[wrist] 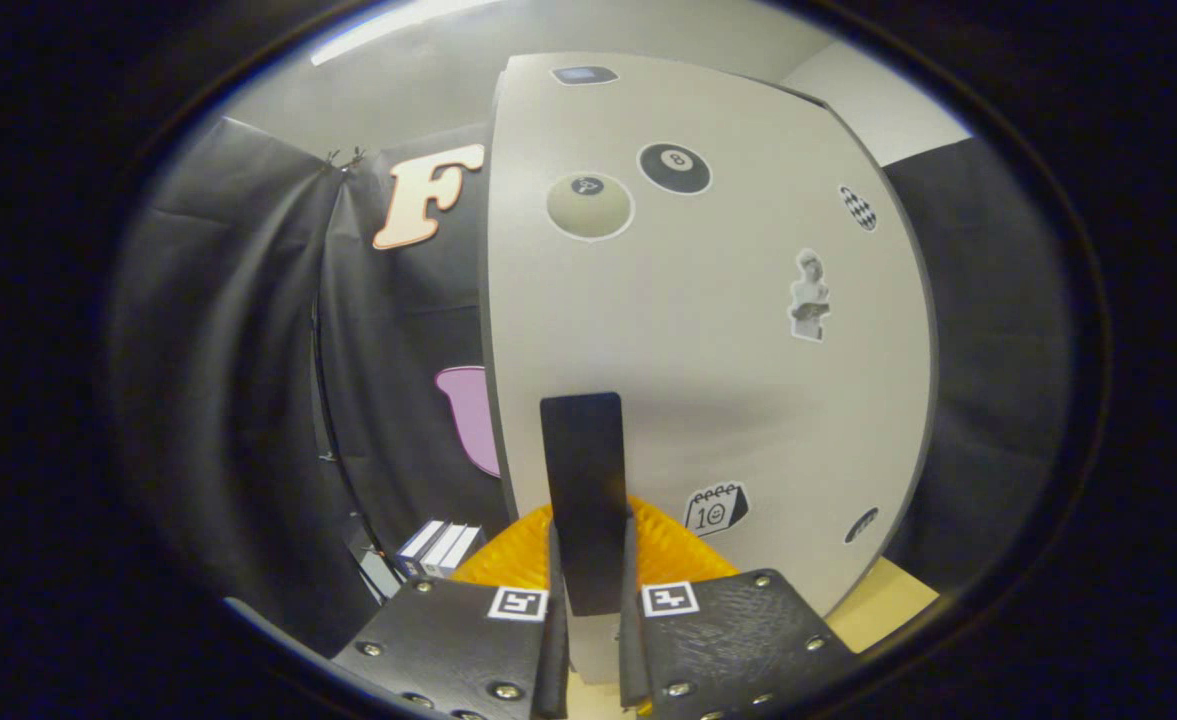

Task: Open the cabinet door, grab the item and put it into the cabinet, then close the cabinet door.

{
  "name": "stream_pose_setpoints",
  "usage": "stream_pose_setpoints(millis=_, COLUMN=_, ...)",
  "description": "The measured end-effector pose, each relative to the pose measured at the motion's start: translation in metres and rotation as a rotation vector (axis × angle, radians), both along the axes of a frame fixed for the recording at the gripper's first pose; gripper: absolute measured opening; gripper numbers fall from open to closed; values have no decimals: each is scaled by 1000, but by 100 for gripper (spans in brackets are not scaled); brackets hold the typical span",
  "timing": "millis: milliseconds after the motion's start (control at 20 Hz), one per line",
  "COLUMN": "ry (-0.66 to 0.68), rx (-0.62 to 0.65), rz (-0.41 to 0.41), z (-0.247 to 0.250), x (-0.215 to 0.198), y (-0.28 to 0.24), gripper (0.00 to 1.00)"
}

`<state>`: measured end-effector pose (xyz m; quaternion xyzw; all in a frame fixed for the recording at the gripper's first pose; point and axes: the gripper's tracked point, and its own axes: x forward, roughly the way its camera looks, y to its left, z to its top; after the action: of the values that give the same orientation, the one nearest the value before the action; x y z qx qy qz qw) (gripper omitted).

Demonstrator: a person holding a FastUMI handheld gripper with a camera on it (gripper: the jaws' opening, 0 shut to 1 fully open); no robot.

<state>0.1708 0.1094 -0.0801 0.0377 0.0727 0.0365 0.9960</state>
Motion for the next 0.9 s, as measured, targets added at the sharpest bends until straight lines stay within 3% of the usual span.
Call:
stream_pose_setpoints(millis=550, ry=15, rx=14, rz=-8, z=19, x=-103, y=-70, gripper=20)
stream_pose_setpoints(millis=900, ry=33, rx=8, rz=-56, z=27, x=-145, y=-126, gripper=19)
